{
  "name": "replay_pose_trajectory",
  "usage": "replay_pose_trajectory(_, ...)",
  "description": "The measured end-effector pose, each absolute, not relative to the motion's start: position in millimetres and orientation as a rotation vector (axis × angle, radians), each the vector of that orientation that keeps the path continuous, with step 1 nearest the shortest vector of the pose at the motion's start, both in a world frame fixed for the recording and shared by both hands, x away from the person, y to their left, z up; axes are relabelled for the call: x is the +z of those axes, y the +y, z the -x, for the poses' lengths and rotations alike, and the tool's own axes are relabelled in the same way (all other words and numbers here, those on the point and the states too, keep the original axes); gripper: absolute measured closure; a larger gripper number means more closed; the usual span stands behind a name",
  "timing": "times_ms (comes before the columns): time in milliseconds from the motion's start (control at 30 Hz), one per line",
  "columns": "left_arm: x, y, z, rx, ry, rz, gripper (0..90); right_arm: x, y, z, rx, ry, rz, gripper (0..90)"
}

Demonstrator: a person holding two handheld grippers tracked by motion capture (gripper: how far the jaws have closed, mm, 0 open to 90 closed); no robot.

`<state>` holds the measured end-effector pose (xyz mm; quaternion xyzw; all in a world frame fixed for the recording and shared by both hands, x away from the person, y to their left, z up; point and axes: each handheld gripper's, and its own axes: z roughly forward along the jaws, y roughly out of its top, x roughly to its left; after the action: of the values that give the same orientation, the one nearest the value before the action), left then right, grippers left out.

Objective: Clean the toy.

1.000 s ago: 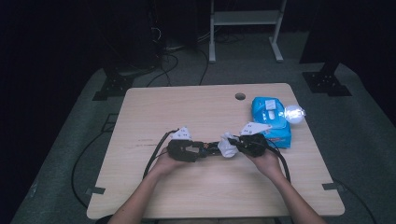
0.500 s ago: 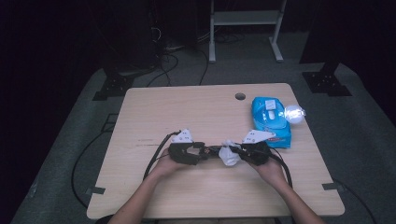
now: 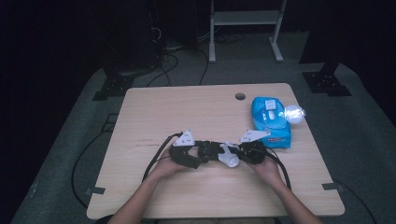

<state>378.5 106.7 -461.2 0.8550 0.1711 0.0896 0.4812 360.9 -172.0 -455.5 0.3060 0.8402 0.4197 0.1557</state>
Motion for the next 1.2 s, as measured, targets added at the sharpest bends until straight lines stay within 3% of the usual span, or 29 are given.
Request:
replay_pose_trajectory(267, -472.2, 97.7, -380.5, 0.256, 0.421, -2.172, 19.2, -458.6, -171.2, -364.6, 1.173, 2.404, -0.855, 81.3)
replay_pose_trajectory(433, -471.6, 100.3, -382.0, 0.245, 0.428, -2.159, 21.0, -460.1, -171.5, -368.6, 1.171, 2.401, -0.854, 81.1)
replay_pose_trajectory(600, -474.0, 98.4, -385.9, 0.26, 0.458, -2.146, 16.8, -460.7, -169.4, -370.0, 1.171, 2.397, -0.839, 81.1)
replay_pose_trajectory(867, -468.7, 101.6, -378.7, 0.262, 0.41, -2.19, 24.0, -453.8, -159.1, -368.4, 1.205, 2.386, -0.803, 81.2)
replay_pose_trajectory(1100, -473.1, 97.5, -383.4, 0.263, 0.451, -2.164, 13.3, -455.6, -155.4, -368.0, 1.193, 2.405, -0.779, 81.1)
replay_pose_trajectory(1200, -472.5, 96.7, -381.2, 0.259, 0.415, -2.179, 18.0, -456.2, -156.9, -370.3, 1.205, 2.396, -0.796, 81.1)
